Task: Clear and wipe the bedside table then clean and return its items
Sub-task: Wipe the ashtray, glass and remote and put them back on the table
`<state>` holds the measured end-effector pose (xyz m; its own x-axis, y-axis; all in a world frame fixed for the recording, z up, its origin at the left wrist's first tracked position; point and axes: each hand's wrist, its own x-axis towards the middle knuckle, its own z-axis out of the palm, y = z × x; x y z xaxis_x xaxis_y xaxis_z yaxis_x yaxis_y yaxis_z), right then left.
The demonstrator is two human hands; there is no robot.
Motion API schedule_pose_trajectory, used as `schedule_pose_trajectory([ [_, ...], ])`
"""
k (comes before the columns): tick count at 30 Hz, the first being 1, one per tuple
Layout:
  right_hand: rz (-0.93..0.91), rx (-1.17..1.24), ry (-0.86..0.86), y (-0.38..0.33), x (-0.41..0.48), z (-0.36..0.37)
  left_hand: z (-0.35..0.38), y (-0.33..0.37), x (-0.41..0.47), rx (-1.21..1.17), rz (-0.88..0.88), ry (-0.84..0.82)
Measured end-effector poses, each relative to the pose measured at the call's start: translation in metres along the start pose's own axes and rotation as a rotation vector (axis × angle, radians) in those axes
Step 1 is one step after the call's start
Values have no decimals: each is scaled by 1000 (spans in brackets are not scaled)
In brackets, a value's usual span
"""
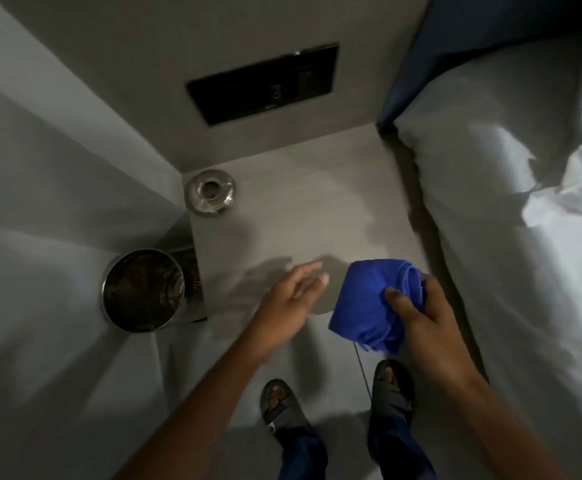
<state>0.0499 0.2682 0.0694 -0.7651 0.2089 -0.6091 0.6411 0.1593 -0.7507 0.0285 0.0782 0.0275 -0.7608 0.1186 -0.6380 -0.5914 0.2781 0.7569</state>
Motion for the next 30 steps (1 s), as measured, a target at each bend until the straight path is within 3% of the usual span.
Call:
schedule_pose_trajectory([
  [2, 68, 129, -24, -2, -6, -24, 34, 15, -33, -197, -31, -72],
  [5, 69, 153, -63, 0, -19, -64, 73, 25, -52, -214, 45, -18],
  [9, 46, -35, 48, 11, -34, -123, 132, 52, -66, 12, 132, -35],
  [12, 6, -109, 207, 18, -48, -182, 191, 87, -72, 141, 166, -137],
  [17, -50, -199, 545, 30, -62, -252, 285, 141, -54, 633, 504, -193],
  [22, -16, -121, 777, 39, -68, -291, 359, 185, -9, 908, 773, -116],
  [27, -41, -138, 845, 51, -66, -313, 393, 187, 30, 1195, 776, -155],
  [30, -61, -105, 837, 47, -62, -321, 388, 181, 29, 1100, 708, -117],
])
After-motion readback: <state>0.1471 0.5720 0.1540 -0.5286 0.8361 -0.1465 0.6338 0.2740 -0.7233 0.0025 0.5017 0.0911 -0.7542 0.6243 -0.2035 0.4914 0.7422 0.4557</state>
